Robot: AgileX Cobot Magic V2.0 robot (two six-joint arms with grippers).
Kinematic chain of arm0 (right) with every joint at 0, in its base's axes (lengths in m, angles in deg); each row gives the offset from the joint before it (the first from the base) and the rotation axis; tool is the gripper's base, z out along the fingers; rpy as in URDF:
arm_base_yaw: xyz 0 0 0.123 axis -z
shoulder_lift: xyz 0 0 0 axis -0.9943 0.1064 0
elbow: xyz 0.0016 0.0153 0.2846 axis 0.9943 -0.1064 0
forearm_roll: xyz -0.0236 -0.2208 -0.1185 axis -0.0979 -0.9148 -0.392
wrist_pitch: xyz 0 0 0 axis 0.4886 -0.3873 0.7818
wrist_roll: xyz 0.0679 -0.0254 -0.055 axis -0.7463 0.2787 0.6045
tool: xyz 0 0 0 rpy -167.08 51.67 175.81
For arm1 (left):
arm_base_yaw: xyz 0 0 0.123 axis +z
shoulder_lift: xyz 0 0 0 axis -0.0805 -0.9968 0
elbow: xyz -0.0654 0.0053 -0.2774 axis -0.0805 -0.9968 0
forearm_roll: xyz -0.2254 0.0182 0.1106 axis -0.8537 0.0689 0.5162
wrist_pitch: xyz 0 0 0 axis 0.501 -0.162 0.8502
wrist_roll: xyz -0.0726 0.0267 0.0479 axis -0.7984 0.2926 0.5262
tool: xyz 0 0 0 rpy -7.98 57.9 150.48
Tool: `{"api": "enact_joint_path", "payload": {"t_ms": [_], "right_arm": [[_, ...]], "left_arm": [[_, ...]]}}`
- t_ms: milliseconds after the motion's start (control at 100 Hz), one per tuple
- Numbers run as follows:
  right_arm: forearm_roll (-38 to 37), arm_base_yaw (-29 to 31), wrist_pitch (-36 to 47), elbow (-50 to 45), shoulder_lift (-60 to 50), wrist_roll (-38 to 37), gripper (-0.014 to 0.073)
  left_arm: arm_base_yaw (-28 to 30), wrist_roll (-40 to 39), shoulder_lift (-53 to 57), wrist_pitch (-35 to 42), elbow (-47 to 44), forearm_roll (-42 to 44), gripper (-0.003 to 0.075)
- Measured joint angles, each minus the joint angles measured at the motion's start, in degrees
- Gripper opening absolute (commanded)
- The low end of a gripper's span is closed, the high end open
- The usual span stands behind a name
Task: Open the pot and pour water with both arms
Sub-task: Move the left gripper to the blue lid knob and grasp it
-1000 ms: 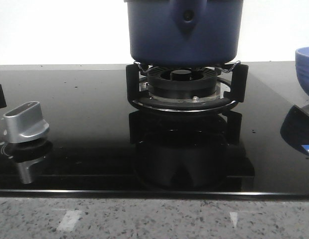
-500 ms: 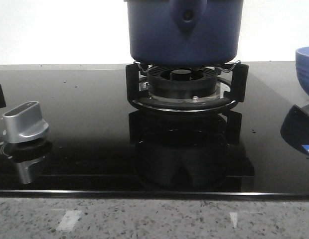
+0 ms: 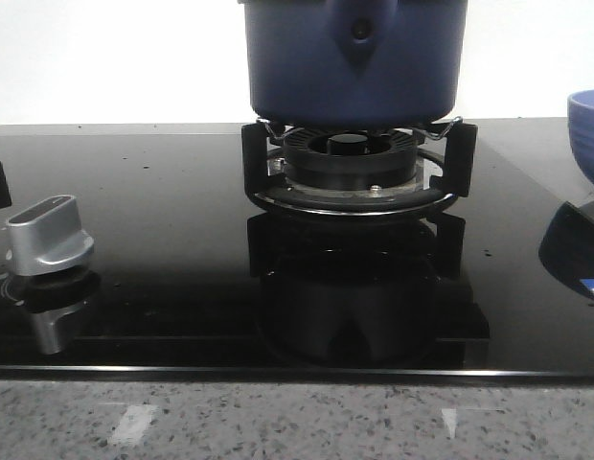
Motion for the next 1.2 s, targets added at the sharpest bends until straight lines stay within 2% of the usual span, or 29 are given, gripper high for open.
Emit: {"api": "enact_joint_path", "payload": {"t_ms": [80, 130, 170, 250, 310, 320, 440, 510, 890, 1060, 1200], "right_arm": [[-4.0, -0.9, -0.9, 2.8, 1.7, 0.8, -0.0069], [-6.0, -1.1, -0.9, 3.7, 2.0, 1.0, -0.006], [-7.3, -1.3, -0.8, 4.0, 2.1, 1.1, -0.0045], [-8.4, -1.4, -0.8, 4.2, 2.1, 1.3, 0.0041], [-8.7, -1.4, -0.8, 4.3, 2.1, 1.3, 0.0132], [-8.7, -1.4, -0.8, 4.3, 2.1, 1.3, 0.0168], [-8.9, -1.4, -0.8, 4.3, 2.1, 1.4, 0.035], [-8.9, -1.4, -0.5, 4.3, 2.1, 1.4, 0.0398], [-8.9, -1.4, 0.8, 4.3, 2.1, 1.4, 0.0393], [-8.9, -1.4, 0.7, 4.3, 2.1, 1.5, 0.0393], [-8.3, -1.4, 0.1, 4.3, 2.1, 1.5, 0.0393]], "left_arm": [[0.0, 4.4, -3.4, -1.6, 2.6, 0.2, 0.001], [0.0, 6.8, -5.7, -2.5, 3.8, 0.2, 0.0078], [0.0, 8.8, -7.7, -2.9, 4.6, 0.0, 0.0162], [-0.4, 12.5, -10.9, -3.3, 5.9, -1.1, 0.0336], [-1.4, 15.1, -13.0, -3.3, 6.7, -2.7, 0.0398], [-1.5, 15.4, -13.3, -3.3, 6.9, -2.8, 0.0403], [-5.0, 21.3, -16.6, -3.3, 9.7, -5.2, 0.0395], [-7.3, 26.0, -18.8, -3.2, 11.7, -6.8, 0.0395], [-21.0, 46.4, -39.6, -1.7, 24.2, -19.9, 0.0473], [-27.0, 51.6, -49.6, 0.8, 30.8, -22.9, 0.0473], [-31.2, 52.7, -57.3, 2.7, 36.5, -23.7, 0.0473]]}}
